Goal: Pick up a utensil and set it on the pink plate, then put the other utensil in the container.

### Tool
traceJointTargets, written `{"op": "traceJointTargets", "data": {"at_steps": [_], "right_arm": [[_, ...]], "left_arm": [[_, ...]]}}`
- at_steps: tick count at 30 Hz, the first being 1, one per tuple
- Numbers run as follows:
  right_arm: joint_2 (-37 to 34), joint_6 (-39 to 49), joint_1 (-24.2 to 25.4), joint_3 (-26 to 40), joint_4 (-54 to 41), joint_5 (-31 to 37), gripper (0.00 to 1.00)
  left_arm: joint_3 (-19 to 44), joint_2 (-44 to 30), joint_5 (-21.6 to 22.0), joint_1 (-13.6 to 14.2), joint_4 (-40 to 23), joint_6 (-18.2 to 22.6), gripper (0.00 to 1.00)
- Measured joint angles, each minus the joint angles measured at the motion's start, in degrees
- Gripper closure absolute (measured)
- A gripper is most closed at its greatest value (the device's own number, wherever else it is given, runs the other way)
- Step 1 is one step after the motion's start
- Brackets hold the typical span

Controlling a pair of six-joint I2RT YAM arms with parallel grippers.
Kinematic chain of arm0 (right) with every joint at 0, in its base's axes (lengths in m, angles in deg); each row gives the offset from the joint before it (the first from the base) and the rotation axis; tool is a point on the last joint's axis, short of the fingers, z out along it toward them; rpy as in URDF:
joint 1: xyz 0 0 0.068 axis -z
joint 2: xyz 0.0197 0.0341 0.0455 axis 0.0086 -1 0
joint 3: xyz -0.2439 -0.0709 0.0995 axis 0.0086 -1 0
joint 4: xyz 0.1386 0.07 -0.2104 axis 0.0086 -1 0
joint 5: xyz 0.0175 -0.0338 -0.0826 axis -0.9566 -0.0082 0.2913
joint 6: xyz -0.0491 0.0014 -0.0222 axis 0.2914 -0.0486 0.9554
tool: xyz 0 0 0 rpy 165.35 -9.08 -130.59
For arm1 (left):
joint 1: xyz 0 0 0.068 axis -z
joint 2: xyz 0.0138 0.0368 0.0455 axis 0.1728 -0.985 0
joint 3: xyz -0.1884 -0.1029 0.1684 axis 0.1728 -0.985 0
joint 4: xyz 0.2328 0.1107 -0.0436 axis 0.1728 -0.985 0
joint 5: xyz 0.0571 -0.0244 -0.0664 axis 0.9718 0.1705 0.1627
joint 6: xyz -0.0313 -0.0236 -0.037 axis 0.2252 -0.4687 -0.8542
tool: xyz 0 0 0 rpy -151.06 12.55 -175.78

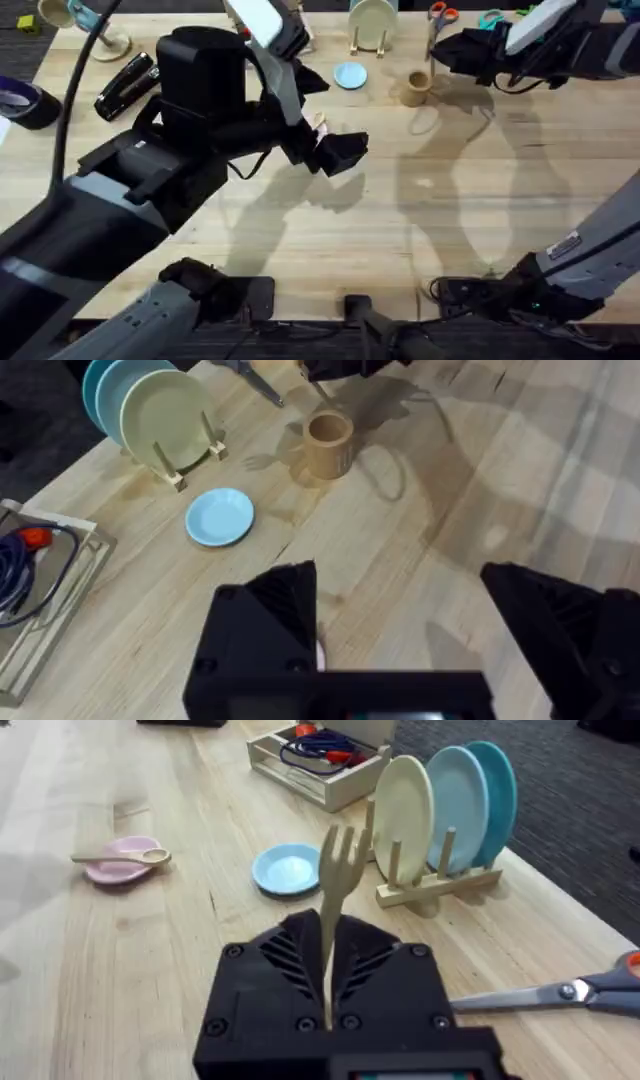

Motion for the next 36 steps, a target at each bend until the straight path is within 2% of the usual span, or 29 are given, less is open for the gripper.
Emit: {"op": "traceJointTargets", "data": {"at_steps": [24, 36], "right_arm": [[-0.9, -0.7, 0.0, 0.0, 0.1, 0.0, 0.967], [-5.2, -0.9, 0.0, 0.0, 0.5, -0.1, 0.968]], "left_arm": [[0.0, 0.0, 0.0, 0.0, 0.0, 0.0, 0.006], [0.0, 0.0, 0.0, 0.0, 0.0, 0.0, 0.006]]}}
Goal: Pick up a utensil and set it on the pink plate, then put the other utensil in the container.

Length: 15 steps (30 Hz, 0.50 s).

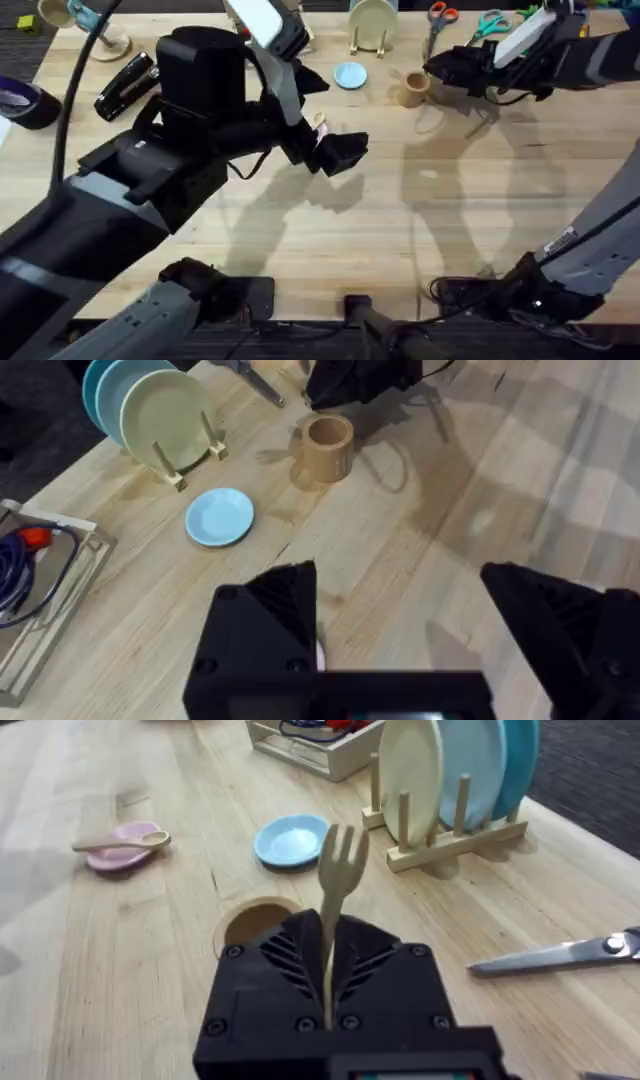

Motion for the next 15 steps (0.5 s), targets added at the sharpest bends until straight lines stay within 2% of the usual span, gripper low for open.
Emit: {"op": "traceJointTargets", "data": {"at_steps": [8, 15], "right_arm": [[0.0, 0.0, 0.0, 0.0, 0.1, -0.2, 0.967], [0.0, -0.8, 1.2, 0.0, 3.5, -3.4, 0.967]], "left_arm": [[0.0, 0.0, 0.0, 0.0, 0.0, 0.0, 0.006], [0.0, 0.0, 0.0, 0.0, 0.0, 0.0, 0.006]]}}
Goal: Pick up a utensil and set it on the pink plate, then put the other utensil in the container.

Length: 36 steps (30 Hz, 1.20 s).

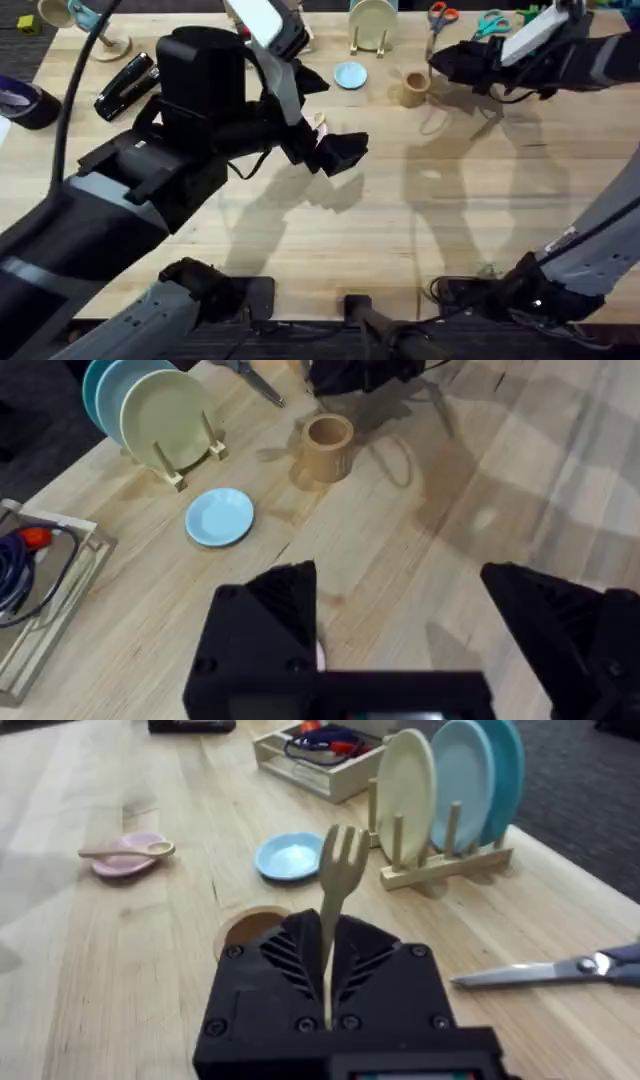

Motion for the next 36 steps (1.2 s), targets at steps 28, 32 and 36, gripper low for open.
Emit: {"op": "traceJointTargets", "data": {"at_steps": [28, 32, 36], "right_arm": [[6.0, -23.5, 1.1, 0.0, 12.9, -9.0, 0.967], [8.7, -24.7, -0.4, 0.0, 13.0, -9.1, 0.968], [9.5, -25.2, -2.0, 0.0, 13.1, -9.1, 0.968]], "left_arm": [[0.0, 0.0, 0.0, 0.0, 0.0, 0.0, 0.006], [0.0, 0.0, 0.0, 0.0, 0.0, 0.0, 0.006], [0.0, 0.0, 0.0, 0.0, 0.0, 0.0, 0.006]]}}
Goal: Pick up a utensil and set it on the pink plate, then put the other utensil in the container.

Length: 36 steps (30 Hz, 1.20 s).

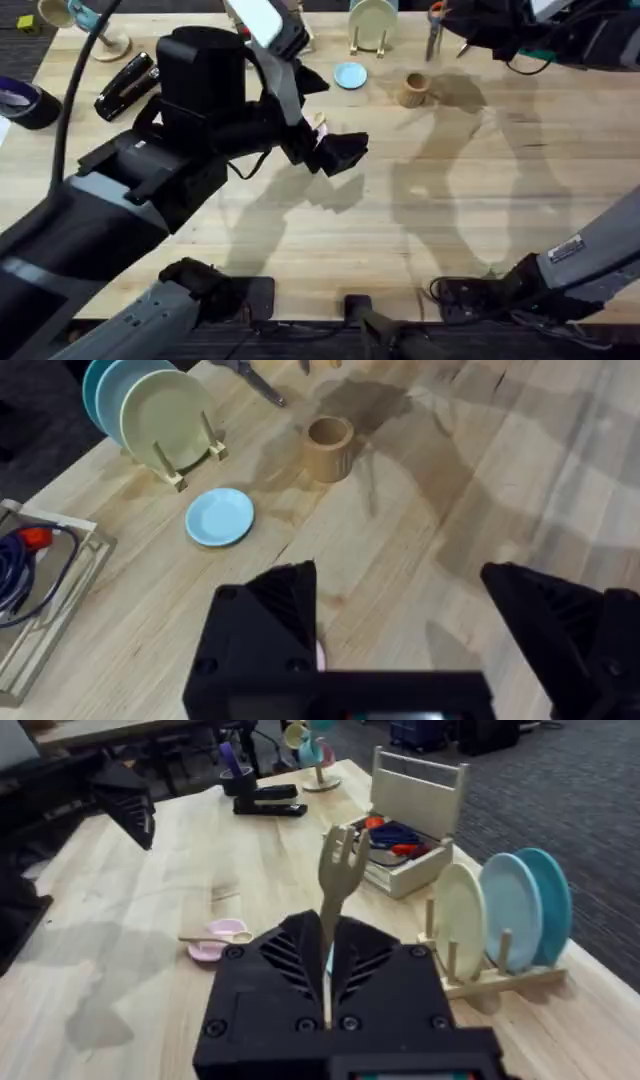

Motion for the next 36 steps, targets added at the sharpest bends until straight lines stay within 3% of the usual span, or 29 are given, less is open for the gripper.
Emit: {"op": "traceJointTargets", "data": {"at_steps": [11, 29, 36], "right_arm": [[0.0, 1.0, -1.3, 0.0, -0.8, 0.0, 0.969], [-0.1, 9.7, -1.2, -2.1, -0.9, 0.0, 0.969], [-3.1, 11.0, -1.2, -2.1, -1.0, 0.0, 0.969]], "left_arm": [[0.0, 0.0, 0.0, 0.0, 0.0, 0.0, 0.006], [0.0, 0.0, 0.0, 0.0, 0.0, 0.0, 0.006], [0.0, 0.0, 0.0, 0.0, 0.0, 0.0, 0.006]]}}
